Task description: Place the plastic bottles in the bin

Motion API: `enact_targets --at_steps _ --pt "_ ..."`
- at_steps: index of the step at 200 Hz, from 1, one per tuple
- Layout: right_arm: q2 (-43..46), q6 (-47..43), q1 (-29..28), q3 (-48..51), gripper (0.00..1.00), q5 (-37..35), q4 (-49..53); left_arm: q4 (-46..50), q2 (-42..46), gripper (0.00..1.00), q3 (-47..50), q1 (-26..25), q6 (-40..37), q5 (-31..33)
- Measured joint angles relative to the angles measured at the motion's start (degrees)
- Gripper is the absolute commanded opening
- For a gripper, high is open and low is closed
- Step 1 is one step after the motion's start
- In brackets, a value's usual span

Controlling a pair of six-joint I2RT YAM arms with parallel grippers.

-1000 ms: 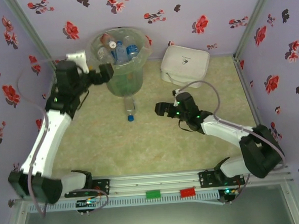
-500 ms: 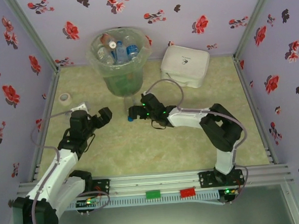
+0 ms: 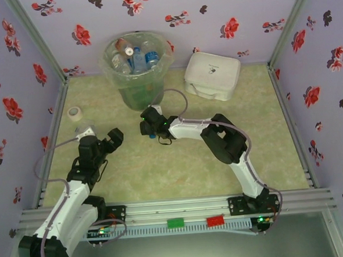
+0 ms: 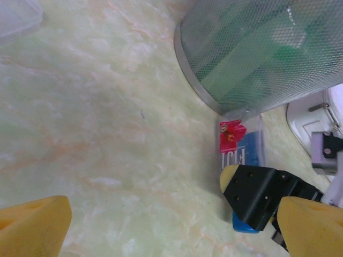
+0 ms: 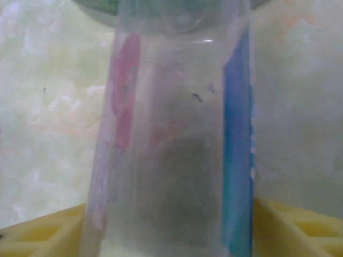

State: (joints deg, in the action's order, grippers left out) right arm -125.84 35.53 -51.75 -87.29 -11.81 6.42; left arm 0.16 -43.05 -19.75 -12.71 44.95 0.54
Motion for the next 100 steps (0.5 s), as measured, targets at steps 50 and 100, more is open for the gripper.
enact_targets --at_steps 50,100 --pt "2.38 -2.97 0.0 4.09 0.46 1.09 -2.36 -1.09 -3.04 0.96 -0.39 -0.02 1.14 -5.92" --pt "13.42 -8.28 0.0 14.78 0.46 4.48 -7.87 -2.45 -3.93 0.99 -3.3 -0.57 6.32 -10.64"
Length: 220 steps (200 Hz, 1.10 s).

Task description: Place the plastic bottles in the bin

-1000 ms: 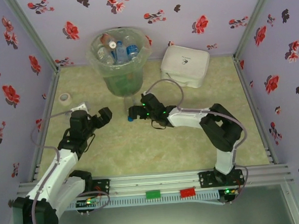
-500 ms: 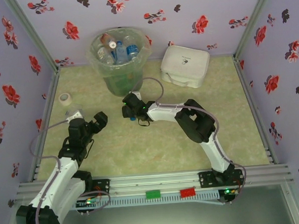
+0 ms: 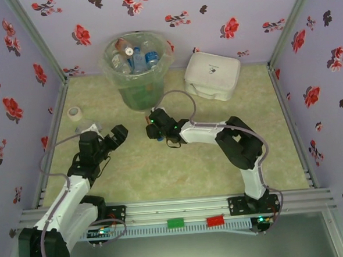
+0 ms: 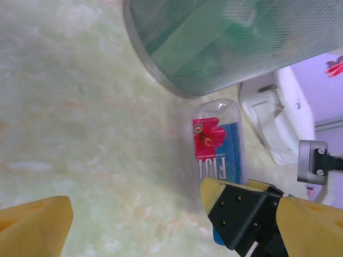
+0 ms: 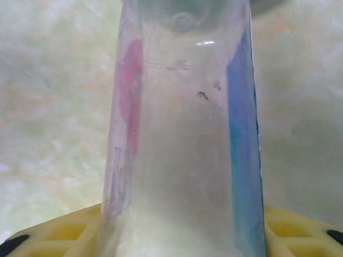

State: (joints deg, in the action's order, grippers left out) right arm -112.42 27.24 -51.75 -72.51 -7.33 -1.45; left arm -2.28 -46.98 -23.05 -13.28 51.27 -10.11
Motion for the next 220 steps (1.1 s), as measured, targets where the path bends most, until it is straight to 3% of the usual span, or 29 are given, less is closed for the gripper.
enact_targets --at_steps 45,81,119,169,220 --pt "14.27 -6.51 0.11 8.76 0.45 8.46 -3.76 -0.94 -0.66 1.0 -7.19 -8.0 4.55 1.07" --pt "18.25 -8.24 0.11 11.02 0.45 13.88 -8.66 -3.08 -4.22 1.0 -11.76 -15.1 5.46 4.46" --pt "19.91 -8.26 0.11 13.94 0.45 17.51 -12.07 -4.68 -10.58 0.98 -14.25 -17.84 5.9 6.67" --pt "23.41 -8.26 0.11 17.73 0.45 18.78 -15.91 -5.92 -15.13 0.86 -16.28 -18.25 6.03 8.52" --pt "23.82 -8.24 0.11 18.75 0.47 19.28 -17.75 -9.4 -17.16 0.58 -16.76 -19.08 7.3 8.59"
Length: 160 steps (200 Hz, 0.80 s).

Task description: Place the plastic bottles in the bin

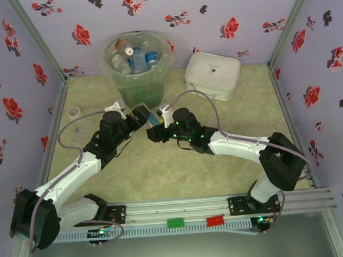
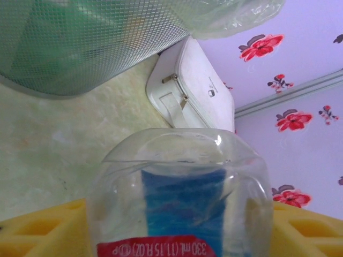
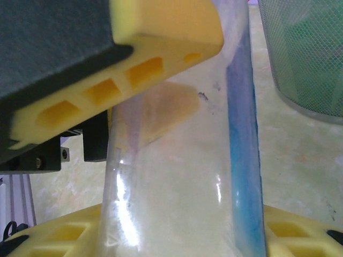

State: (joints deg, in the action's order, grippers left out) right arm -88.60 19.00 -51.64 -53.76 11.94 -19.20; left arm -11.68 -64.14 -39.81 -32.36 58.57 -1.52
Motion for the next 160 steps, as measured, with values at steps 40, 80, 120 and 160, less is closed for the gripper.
enact_targets --at_steps 40,80,120,160 --pt "0.0 0.2 0.28 0.0 0.79 -0.11 -0.96 -0.42 -0.33 0.43 -1.01 -0.07 -0.55 0.07" --pt "2.56 -0.81 0.85 0.7 1.0 -0.59 -0.17 4.11 -2.05 0.41 -9.53 0.28 -6.4 0.52" --pt "12.52 -0.81 4.55 4.15 1.0 -1.68 1.92 8.0 -7.43 0.42 -26.8 3.39 -15.93 0.72" --pt "24.0 -0.87 7.65 9.68 1.0 -7.17 5.2 12.48 -19.8 0.42 -47.54 8.02 -24.09 -0.24"
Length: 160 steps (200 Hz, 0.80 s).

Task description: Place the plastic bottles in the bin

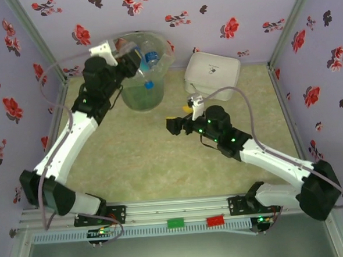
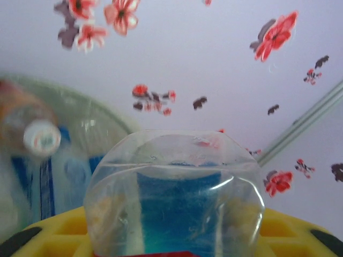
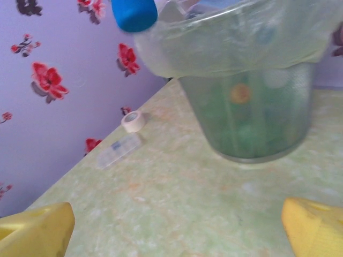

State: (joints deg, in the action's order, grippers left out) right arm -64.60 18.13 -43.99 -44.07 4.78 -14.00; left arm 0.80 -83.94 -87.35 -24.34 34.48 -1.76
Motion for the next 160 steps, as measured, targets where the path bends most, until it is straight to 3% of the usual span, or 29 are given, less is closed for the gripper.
enact_targets --at_steps 48,92,130,160 --pt "10.25 -0.63 1.42 5.42 1.0 -8.09 6.88 12.33 -21.79 0.41 -31.15 2.8 -6.93 -4.11" --pt "14.38 -1.49 1.9 6.73 1.0 -12.2 11.37 27.61 -40.94 0.41 -60.35 3.41 -9.99 -7.34" --pt "15.1 -1.7 2.12 6.99 1.0 -13.81 13.07 34.27 -44.7 0.4 -64.3 4.57 -9.97 -8.11" --pt "15.1 -1.7 2.12 7.48 1.0 -14.05 13.53 35.47 -44.7 0.46 -63.67 5.92 -9.38 -8.41"
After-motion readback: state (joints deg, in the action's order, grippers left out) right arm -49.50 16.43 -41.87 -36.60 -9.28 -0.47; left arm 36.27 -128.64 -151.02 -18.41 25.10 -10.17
